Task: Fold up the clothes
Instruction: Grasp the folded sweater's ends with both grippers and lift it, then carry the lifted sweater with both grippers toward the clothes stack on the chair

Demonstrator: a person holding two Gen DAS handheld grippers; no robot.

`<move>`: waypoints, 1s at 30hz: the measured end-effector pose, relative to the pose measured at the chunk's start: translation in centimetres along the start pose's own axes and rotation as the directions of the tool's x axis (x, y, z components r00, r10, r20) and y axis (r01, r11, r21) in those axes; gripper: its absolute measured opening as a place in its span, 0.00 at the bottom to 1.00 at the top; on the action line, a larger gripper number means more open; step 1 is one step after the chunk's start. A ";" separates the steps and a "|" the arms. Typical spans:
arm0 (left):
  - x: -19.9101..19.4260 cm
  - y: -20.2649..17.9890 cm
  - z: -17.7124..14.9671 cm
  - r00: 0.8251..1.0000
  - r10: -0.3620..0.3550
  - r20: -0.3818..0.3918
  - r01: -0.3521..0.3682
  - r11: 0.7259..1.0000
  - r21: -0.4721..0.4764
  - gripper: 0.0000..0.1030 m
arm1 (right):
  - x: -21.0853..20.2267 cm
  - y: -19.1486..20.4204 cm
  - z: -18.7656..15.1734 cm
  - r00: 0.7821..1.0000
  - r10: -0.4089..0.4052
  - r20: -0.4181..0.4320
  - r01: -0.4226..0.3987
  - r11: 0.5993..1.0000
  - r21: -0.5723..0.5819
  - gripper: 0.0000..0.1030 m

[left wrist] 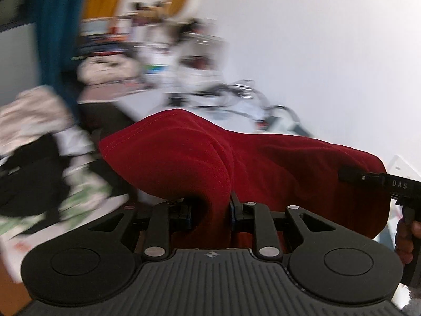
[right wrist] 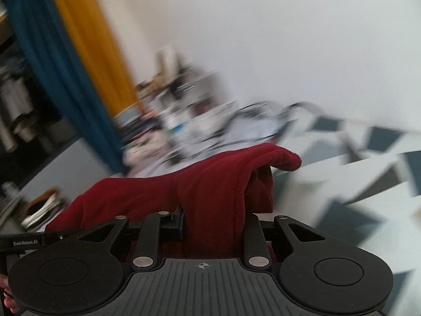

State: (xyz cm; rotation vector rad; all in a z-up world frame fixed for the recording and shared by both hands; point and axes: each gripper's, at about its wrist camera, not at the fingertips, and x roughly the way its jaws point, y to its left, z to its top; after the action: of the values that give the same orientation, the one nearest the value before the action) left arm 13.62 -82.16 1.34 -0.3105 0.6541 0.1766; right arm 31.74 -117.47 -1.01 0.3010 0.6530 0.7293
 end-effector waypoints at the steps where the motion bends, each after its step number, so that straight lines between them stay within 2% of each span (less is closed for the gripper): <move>1: -1.6 1.7 -0.6 0.999 0.033 0.006 -0.033 0.999 -0.015 0.24 | 0.9 2.3 -0.8 0.999 0.028 -0.020 -0.028 1.000 -0.007 0.19; 4: -6.4 6.8 -2.2 0.991 0.131 0.019 -0.129 0.990 -0.062 0.24 | 3.7 9.2 -3.4 0.990 0.113 -0.081 -0.115 0.993 -0.023 0.19; 7: -11.2 11.9 -3.9 0.973 0.228 0.029 -0.224 0.968 -0.109 0.24 | 6.5 15.4 -5.6 0.973 0.187 -0.138 -0.194 0.980 -0.041 0.19; 12: -15.0 18.2 -5.3 0.942 0.334 0.042 -0.318 0.925 -0.208 0.24 | 11.1 25.0 -8.4 0.933 0.282 -0.225 -0.308 0.948 -0.087 0.19; 17: -14.5 25.2 -5.2 0.928 0.371 0.023 -0.348 0.890 -0.296 0.24 | 15.5 32.7 -9.9 0.897 0.320 -0.306 -0.376 0.915 -0.147 0.19; 24: -13.8 36.1 -2.3 0.909 0.415 -0.026 -0.394 0.840 -0.372 0.24 | 26.6 39.8 -9.7 0.862 0.364 -0.352 -0.426 0.897 -0.115 0.19; 28: -14.2 41.1 0.0 0.878 0.479 -0.013 -0.444 0.803 -0.398 0.24 | 33.6 44.4 -8.5 0.830 0.400 -0.389 -0.469 0.877 -0.100 0.19; 30: -14.1 43.9 0.5 0.868 0.496 -0.020 -0.457 0.782 -0.423 0.24 | 36.5 47.3 -8.1 0.816 0.415 -0.402 -0.495 0.862 -0.113 0.19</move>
State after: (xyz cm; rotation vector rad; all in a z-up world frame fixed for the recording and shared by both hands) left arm -8.42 -41.72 0.48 -0.5407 0.5883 0.8277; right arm 22.47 -57.94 -1.23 0.1198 0.8592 1.3367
